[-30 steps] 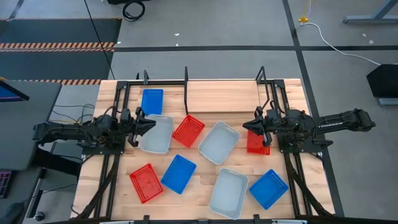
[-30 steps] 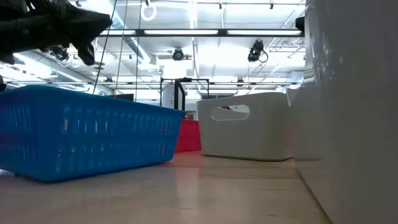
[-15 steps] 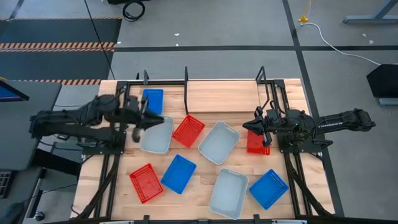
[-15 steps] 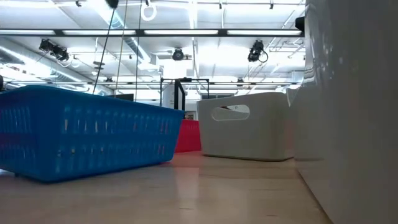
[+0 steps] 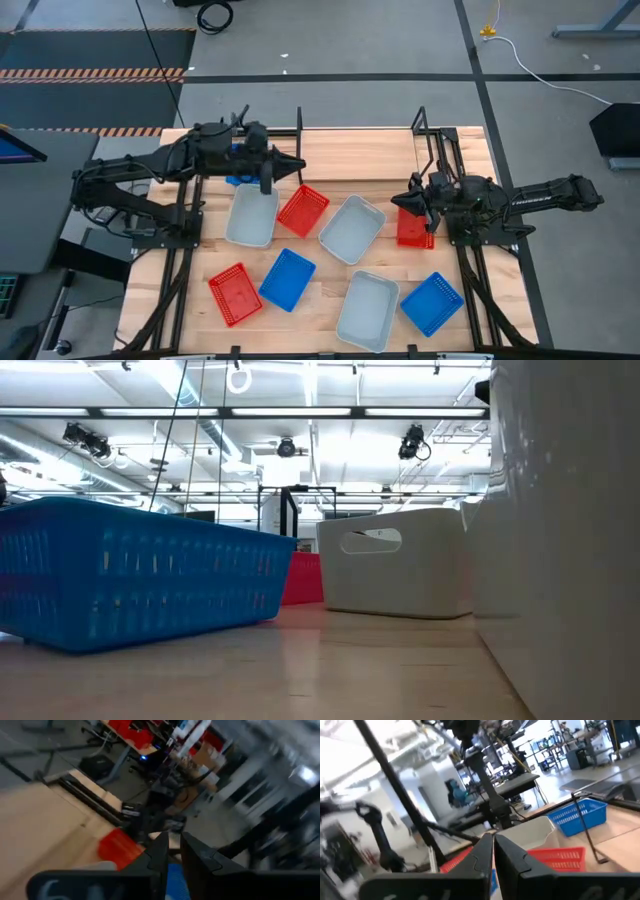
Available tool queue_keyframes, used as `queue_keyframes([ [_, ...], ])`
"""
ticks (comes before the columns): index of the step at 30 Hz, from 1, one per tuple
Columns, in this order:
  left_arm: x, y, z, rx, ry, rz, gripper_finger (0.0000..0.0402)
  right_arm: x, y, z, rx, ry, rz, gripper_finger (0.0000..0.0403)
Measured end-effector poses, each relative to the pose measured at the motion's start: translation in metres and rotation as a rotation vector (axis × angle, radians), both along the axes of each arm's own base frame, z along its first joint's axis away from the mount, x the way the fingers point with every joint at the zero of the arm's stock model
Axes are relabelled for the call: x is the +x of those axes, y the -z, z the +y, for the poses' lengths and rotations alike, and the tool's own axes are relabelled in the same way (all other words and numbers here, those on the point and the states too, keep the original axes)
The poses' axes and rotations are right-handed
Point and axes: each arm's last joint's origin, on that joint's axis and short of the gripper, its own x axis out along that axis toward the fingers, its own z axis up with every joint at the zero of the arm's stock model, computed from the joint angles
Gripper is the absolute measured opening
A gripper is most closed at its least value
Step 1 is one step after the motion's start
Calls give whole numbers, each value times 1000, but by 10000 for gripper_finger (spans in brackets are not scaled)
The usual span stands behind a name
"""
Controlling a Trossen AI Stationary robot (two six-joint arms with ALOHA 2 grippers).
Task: Stack baskets on shelf by color
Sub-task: Put the top right gray bin on the shelf
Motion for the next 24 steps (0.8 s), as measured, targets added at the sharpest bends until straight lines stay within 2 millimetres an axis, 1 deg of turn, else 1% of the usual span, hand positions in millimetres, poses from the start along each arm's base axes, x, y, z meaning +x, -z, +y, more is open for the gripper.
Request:
queue_keyframes([
  [3,2,-6,0,-152,-13,-70,58,-1,-9,-3,38,30,-80,23],
  [6,3,-8,0,-200,-17,-99,61,2,-28,-2,-30,-70,-82,23],
  [8,3,-9,1,-199,-25,-105,61,8,-46,-1,-63,-150,-9,23],
  [10,3,-9,2,-197,-40,-107,61,15,-65,-2,-54,-183,121,23],
  [12,3,-9,2,-197,-54,-109,58,22,-83,-4,-33,-182,265,23],
  [14,2,-9,2,-196,-60,-110,56,30,-103,-6,-14,-173,375,23],
  [17,2,-9,3,-185,-70,-111,53,41,-135,-10,48,-157,446,23],
  [20,2,-9,3,-97,-73,-102,54,50,-163,-12,146,-146,418,23],
  [24,2,-9,2,-44,-47,-93,64,58,-199,-12,332,-164,281,23],
])
